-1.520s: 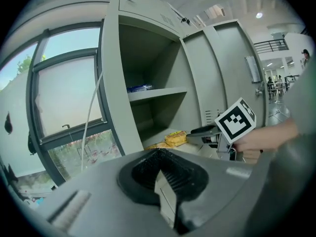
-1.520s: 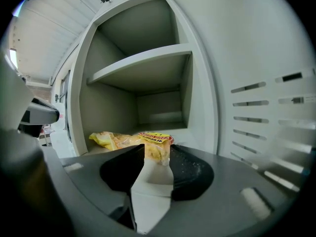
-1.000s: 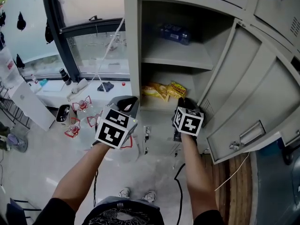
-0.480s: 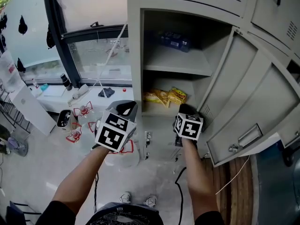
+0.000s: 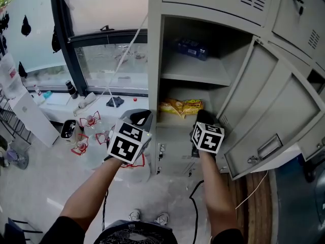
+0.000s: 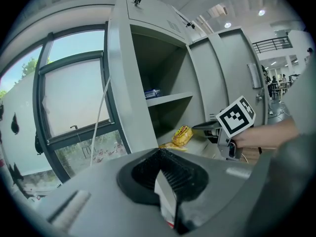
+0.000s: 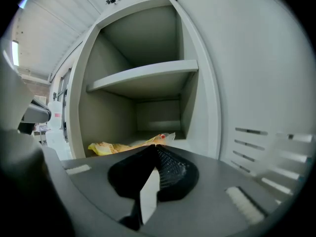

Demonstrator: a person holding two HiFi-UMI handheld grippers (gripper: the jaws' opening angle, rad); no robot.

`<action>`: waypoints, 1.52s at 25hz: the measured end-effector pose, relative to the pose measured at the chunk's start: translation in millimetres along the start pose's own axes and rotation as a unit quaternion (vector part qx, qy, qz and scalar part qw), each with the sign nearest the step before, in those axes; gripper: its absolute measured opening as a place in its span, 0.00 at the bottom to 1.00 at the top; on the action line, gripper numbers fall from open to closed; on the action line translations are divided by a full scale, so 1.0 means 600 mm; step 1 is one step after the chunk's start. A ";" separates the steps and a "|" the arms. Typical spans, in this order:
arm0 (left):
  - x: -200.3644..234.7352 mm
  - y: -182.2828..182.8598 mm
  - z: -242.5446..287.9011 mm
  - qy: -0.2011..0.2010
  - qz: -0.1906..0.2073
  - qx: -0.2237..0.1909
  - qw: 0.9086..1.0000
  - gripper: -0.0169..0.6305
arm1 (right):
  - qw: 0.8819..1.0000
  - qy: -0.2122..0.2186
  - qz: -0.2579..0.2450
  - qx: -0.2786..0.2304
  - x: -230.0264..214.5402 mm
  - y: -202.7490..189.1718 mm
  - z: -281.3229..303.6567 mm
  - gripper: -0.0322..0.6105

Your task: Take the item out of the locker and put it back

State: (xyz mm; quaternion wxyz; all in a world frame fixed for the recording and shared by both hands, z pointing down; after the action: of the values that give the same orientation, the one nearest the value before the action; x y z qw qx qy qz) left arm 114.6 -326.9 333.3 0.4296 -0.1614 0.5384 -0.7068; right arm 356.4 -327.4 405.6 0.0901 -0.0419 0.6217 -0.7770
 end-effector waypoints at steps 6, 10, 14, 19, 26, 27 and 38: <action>0.004 0.005 -0.005 -0.007 -0.008 -0.016 1.000 0.04 | 1.000 -0.005 -0.017 -0.017 0.008 0.027 -0.024 0.08; 0.004 0.008 -0.005 -0.017 -0.013 -0.027 0.999 0.04 | 0.999 -0.009 -0.023 -0.026 0.014 0.045 -0.049 0.08; 0.006 0.010 -0.005 -0.027 -0.018 -0.039 0.999 0.04 | 0.999 -0.015 -0.036 -0.036 0.023 0.061 -0.075 0.08; 0.012 0.016 -0.006 -0.042 -0.028 -0.057 0.997 0.04 | 0.998 -0.025 -0.048 -0.041 0.035 0.074 -0.110 0.08; 0.008 0.016 0.003 -0.071 -0.042 -0.074 0.994 0.04 | 0.996 -0.042 -0.063 -0.043 0.049 0.080 -0.158 0.08; 0.009 0.017 0.004 -0.074 -0.042 -0.076 0.993 0.04 | 0.996 -0.045 -0.065 -0.044 0.051 0.082 -0.165 0.08; 0.025 0.029 0.008 -0.088 -0.044 -0.093 0.991 0.04 | 0.993 -0.063 -0.078 -0.060 0.070 0.103 -0.219 0.08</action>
State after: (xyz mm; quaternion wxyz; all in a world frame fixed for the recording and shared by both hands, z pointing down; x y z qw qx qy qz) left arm 116.8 -342.5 315.8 0.4269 -0.2861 0.5538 -0.6551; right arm 297.3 -222.8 313.9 0.0652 -0.1442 0.6548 -0.7391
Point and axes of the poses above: the fingertips, and each gripper's own axes: z forward along the fingers, x to its left, y out of its top, the point moved 6 cm from there along -z, backward along the fingers, and after that the axes turned 4 degrees about -y, right-handed, at the moved point
